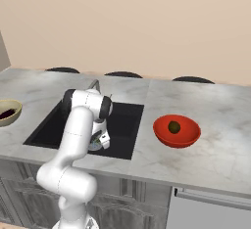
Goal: Pick the avocados from the sink and place them in one bowl. Place the eggplant in the other bowl. Then turn off the sink faucet.
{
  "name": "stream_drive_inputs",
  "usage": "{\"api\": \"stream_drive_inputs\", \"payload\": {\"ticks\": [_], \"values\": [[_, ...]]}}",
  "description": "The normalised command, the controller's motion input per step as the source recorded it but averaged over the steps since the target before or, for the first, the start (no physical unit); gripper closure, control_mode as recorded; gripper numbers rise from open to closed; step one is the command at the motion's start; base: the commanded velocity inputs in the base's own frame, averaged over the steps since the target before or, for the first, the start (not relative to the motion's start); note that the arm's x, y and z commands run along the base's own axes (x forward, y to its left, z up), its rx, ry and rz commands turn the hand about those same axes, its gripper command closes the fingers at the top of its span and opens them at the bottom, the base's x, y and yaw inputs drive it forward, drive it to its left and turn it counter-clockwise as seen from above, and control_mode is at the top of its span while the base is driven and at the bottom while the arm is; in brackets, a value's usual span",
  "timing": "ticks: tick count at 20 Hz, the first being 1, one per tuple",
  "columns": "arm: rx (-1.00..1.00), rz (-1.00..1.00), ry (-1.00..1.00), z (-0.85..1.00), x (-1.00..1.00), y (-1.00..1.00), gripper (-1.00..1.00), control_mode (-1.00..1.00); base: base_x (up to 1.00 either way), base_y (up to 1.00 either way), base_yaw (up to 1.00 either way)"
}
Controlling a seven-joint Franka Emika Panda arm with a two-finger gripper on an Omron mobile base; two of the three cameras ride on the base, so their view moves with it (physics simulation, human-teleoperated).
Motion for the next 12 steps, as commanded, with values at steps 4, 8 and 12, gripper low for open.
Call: {"api": "stream_drive_inputs", "payload": {"ticks": [4,8,12], "values": [[0.0,0.0,0.03,-0.09,-0.22,0.0,1.0,-1.0,0.0,0.0,0.0],[0.03,0.0,0.02,-0.09,-0.3,-0.05,1.0,-1.0,0.0,0.0,0.0],[0.01,0.0,0.0,0.08,-0.44,-0.38,1.0,-1.0,0.0,0.0,0.0]]}}
